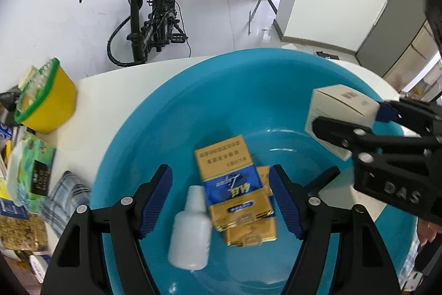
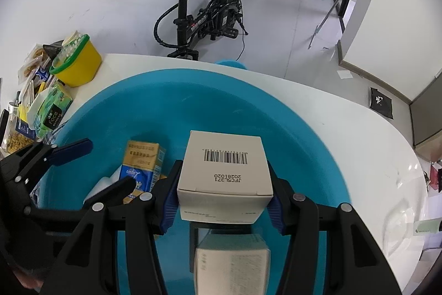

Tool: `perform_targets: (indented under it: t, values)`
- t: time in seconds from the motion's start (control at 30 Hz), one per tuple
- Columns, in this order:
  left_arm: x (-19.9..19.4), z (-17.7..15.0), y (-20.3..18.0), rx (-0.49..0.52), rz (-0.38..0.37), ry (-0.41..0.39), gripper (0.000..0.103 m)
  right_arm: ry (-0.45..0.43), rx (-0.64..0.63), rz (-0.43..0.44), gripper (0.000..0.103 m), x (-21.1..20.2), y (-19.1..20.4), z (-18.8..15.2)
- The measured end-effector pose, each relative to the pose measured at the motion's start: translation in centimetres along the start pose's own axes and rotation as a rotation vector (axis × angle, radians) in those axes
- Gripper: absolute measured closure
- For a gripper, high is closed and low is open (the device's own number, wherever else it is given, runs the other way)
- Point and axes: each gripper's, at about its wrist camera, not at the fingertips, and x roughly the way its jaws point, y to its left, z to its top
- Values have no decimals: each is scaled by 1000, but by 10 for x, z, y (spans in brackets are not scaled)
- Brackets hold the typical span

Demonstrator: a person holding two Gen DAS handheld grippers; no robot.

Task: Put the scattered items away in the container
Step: 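Open the left gripper to release the Liqun box in the basin, then open the right gripper to release the white barcode box in the basin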

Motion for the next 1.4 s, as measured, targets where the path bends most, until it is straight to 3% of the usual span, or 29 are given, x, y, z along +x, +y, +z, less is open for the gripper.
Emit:
perform_targets:
  t: [0.93, 1.0, 1.4]
  values:
    - [22, -20, 0, 14, -19, 48, 28, 73, 45, -13, 50, 31, -1, -7]
    - [23, -21, -1, 15, -13, 51, 28, 78, 53, -5, 46, 32, -3, -8]
    - [22, -20, 2, -15, -25, 44, 28, 46, 54, -42, 44, 20, -9, -14]
